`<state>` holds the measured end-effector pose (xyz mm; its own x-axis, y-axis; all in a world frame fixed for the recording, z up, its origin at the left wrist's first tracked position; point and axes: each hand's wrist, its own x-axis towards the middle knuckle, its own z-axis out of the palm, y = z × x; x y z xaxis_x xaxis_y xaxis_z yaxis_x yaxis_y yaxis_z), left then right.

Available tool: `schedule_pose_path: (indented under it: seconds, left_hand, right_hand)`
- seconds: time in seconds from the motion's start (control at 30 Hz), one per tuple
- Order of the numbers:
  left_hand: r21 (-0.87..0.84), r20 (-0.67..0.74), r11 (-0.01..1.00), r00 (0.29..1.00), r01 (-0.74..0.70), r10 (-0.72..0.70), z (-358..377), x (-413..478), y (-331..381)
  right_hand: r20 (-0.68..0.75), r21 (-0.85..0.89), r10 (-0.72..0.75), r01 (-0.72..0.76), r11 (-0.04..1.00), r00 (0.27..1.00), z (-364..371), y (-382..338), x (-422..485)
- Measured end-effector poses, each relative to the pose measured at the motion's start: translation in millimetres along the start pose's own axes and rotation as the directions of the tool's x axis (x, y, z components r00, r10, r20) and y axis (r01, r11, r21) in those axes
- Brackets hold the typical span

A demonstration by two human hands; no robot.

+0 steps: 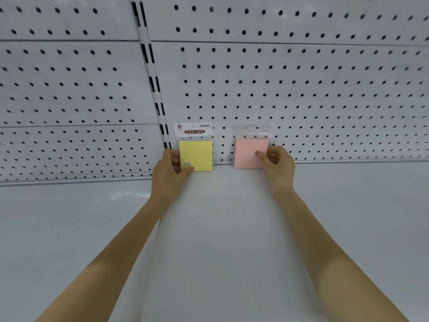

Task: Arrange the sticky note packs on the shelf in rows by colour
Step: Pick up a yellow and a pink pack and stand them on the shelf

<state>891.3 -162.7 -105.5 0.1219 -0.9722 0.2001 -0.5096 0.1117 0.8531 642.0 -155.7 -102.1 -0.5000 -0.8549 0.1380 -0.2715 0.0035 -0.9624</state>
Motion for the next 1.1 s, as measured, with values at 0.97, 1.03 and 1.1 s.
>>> schedule_pose_path:
  seconds: [0.97,1.03,1.1]
  left_hand:
    - [-0.117,-0.066,0.993,0.998,-0.022,0.014,-6,-5,-2]
    - [-0.01,-0.055,0.997,0.996,-0.071,0.07,-14,-10,-1]
    - [0.157,-0.015,0.972,0.983,-0.176,0.18,-25,-15,4]
  right_hand:
    - [0.05,-0.009,0.016,-0.016,1.0,0.999,-11,-6,-2]
    - [0.09,-0.045,0.015,-0.011,0.999,0.996,-27,-8,-2]
    - [0.171,-0.156,-0.028,0.055,0.986,0.985,-49,-7,0]
